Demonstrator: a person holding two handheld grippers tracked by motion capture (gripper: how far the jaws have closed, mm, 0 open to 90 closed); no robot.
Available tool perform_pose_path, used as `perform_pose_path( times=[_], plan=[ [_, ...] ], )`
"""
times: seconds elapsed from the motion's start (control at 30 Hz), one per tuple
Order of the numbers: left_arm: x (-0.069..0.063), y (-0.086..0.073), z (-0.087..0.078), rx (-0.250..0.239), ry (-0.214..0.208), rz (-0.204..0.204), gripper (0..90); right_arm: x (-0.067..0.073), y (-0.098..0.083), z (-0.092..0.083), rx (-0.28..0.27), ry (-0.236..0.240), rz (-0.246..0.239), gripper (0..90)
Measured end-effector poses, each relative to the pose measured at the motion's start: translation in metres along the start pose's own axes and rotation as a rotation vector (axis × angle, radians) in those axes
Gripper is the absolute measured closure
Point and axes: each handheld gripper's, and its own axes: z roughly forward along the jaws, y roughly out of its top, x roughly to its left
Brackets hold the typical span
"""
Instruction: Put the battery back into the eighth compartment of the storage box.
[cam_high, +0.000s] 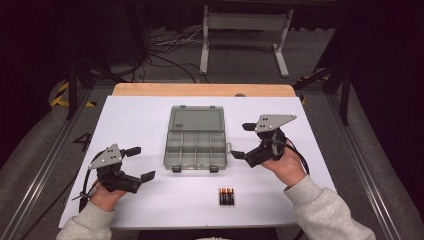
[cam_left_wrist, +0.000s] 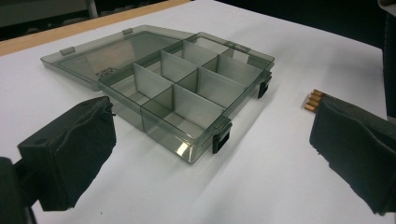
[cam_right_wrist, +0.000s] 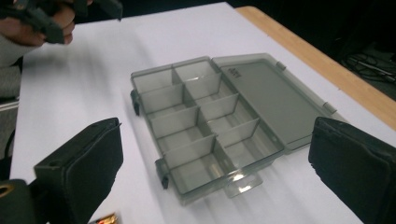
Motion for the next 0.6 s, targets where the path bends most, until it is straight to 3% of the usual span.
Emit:
perform_pose_path(
  times=[0.6],
  plan=[
    [-0.002, 0.001, -0.002, -0.016, -0.012, 0.009, 2.1, 0.026, -0.004, 0.005, 0.198, 0.072, -0.095, 3.5]
  ],
)
